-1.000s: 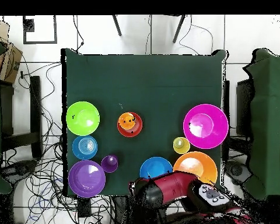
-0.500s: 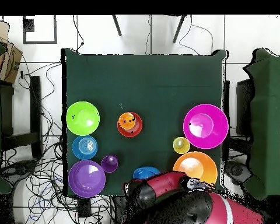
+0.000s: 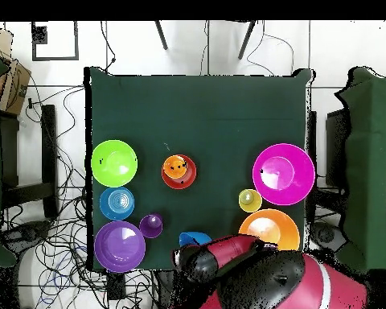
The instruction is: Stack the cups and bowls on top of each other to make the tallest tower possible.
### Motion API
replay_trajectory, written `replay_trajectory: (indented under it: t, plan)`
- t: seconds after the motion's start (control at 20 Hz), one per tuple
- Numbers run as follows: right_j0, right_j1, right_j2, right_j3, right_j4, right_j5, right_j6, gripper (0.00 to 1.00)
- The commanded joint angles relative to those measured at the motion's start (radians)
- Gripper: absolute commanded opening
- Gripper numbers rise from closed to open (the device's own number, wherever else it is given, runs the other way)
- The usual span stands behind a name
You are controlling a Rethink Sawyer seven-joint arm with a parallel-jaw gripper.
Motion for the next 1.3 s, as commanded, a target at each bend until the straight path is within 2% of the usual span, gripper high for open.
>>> replay_trajectory:
  t: [0.05, 0.8, 1.15, 1.3]
  plan:
    - [-0.009, 0.049, 0.07, -0.151, -0.061, -0.099, 0.019, 0.0]
    - [-0.014, 0.035, 0.083, -0.137, -0.03, -0.064, 0.027, 0.0]
    - [-0.003, -0.01, 0.086, -0.109, 0.003, -0.027, 0.041, 0.0]
    - [-0.017, -0.008, 0.11, -0.117, 0.01, -0.016, 0.028, 0.0]
